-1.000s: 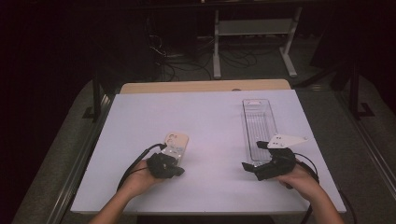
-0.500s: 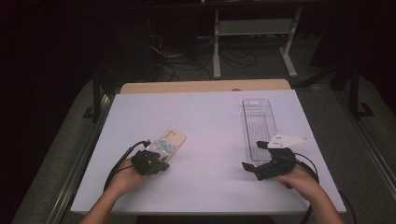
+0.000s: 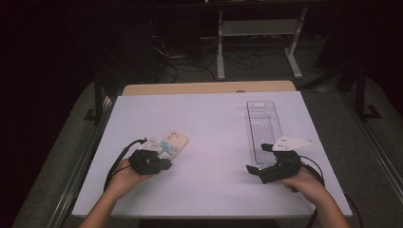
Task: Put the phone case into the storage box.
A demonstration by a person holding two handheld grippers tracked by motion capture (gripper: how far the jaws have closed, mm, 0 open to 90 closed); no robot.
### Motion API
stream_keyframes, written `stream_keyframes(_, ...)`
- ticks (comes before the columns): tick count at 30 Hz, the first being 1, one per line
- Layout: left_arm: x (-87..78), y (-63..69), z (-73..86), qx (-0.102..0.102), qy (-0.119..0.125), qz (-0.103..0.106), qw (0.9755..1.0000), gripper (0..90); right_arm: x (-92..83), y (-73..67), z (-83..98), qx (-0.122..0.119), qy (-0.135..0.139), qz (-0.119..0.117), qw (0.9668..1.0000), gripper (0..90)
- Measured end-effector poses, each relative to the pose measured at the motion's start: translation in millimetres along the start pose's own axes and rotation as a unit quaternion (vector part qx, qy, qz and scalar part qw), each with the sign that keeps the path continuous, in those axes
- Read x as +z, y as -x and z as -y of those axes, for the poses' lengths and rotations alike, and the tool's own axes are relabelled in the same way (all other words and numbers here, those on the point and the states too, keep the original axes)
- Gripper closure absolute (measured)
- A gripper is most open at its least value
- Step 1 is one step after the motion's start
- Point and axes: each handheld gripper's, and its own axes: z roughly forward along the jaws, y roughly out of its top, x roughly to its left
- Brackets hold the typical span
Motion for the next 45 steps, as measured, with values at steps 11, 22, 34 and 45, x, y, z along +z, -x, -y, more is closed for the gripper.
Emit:
stream_keyframes(11,-23.3,4.4,2.9,0.002,0.094,-0.001,0.9956,41.3,0.1,-0.3,-0.1,-0.001,-0.001,-0.001,1.0,2.3)
stream_keyframes(22,-35.6,4.3,17.2,0.007,0.148,0.007,0.9889,7.1,0.1,-0.8,0.0,-0.001,-0.001,0.0,1.0,2.3)
stream_keyframes(34,-31.0,3.4,20.9,0.013,0.15,0.008,0.9885,0.0,-0.1,-0.8,0.2,0.0,-0.001,0.0,1.0,2.3)
stream_keyframes(45,-30.2,4.0,17.3,0.016,0.134,-0.001,0.9909,0.0,-0.1,-0.3,0.2,0.0,0.0,-0.001,1.0,2.4)
